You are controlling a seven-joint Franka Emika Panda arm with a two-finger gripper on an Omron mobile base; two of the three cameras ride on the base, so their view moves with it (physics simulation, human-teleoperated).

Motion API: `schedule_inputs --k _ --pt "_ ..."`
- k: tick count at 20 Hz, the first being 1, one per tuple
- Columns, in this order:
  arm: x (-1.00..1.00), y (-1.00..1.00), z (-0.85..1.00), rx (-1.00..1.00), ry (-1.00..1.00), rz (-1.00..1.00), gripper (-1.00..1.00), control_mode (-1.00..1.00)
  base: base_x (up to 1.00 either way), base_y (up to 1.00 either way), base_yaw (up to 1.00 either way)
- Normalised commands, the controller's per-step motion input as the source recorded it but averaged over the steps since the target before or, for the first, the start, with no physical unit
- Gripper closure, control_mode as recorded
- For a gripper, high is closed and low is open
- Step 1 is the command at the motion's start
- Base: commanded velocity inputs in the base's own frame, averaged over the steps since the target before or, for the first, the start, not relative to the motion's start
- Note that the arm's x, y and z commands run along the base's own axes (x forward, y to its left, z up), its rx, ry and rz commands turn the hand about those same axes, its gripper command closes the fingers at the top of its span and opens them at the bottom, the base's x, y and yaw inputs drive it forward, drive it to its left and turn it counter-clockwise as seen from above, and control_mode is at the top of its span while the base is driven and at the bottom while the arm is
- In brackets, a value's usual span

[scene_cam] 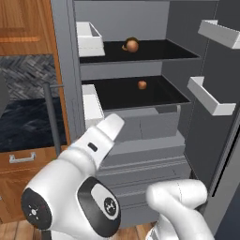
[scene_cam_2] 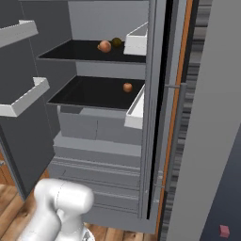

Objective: Place the onion in the correct fridge rack based on whether it is a fruit or vegetable. Finally, close the fridge door.

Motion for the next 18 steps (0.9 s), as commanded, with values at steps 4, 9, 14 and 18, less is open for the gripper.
schedule_inputs --k 4,9,14,18 --pt "0.73 1.0 -0.19 -0.35 0.14 0.0 -1.0 -1.0 0.0 0.0 0.0" --pt "0.78 1.0 -0.2 -0.27 0.18 0.0 -1.0 -1.0 0.0 0.0 0.0" --pt "0.92 1.0 -0.14 -0.18 0.12 0.0 -1.0 -1.0 0.0 0.0 0.0" --pt "0.95 0.91 -0.14 -0.1 0.09 0.0 -1.0 -1.0 0.0 0.0 0.0"
